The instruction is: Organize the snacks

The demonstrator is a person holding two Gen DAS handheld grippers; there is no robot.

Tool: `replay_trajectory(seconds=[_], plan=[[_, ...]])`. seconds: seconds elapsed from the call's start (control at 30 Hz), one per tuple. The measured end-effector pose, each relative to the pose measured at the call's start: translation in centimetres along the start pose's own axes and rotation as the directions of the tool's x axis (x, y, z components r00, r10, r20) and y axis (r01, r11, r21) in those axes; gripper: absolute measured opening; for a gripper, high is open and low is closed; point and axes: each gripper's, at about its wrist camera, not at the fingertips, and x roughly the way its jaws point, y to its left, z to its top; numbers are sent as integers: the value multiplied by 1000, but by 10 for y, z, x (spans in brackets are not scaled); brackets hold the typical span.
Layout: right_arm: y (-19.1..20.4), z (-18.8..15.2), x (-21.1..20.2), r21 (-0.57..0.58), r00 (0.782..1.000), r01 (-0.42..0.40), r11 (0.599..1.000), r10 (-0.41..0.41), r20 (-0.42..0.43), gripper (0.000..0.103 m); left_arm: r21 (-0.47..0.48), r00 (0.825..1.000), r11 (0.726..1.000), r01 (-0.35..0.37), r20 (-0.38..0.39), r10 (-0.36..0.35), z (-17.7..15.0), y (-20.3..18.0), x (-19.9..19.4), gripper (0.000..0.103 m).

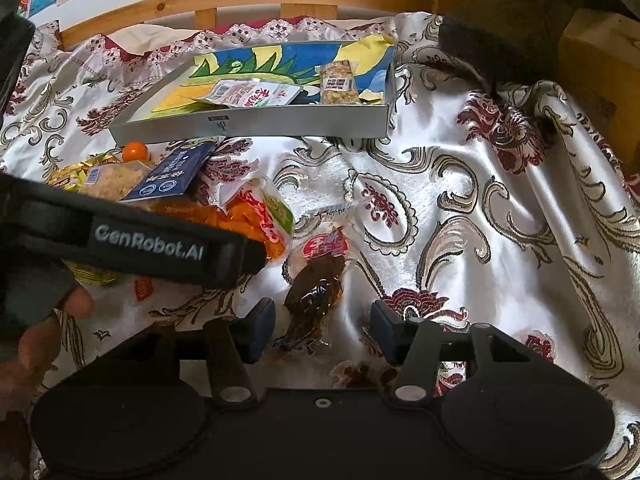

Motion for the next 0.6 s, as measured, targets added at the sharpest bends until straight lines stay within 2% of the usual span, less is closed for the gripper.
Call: replay_trajectory(seconds=[0.17, 0.23, 0.37, 0.43, 0.6], plan=[[0, -1, -1, 30, 1000, -7, 1000, 7, -7, 50, 15, 999, 999, -35, -5, 35, -1, 1, -1, 74], [0, -1, -1, 35, 1000, -12, 999, 12, -8, 46, 6, 1000, 1000, -22, -13, 22, -1, 1, -2, 65], [0, -1, -2, 41, 1000, -19, 999, 20, -8, 41, -12, 1000, 1000, -13, -26, 13, 0, 0, -3, 55], [-1, -2, -2, 51, 1000, -23, 998, 24, -9, 39, -18, 1000, 1000, -5, -28, 5, 0, -2, -4, 38], [-4, -2, -4, 102, 999, -35, 994, 37, -20, 37, -26, 1000, 1000, -7, -26, 6, -8, 0, -12, 36]])
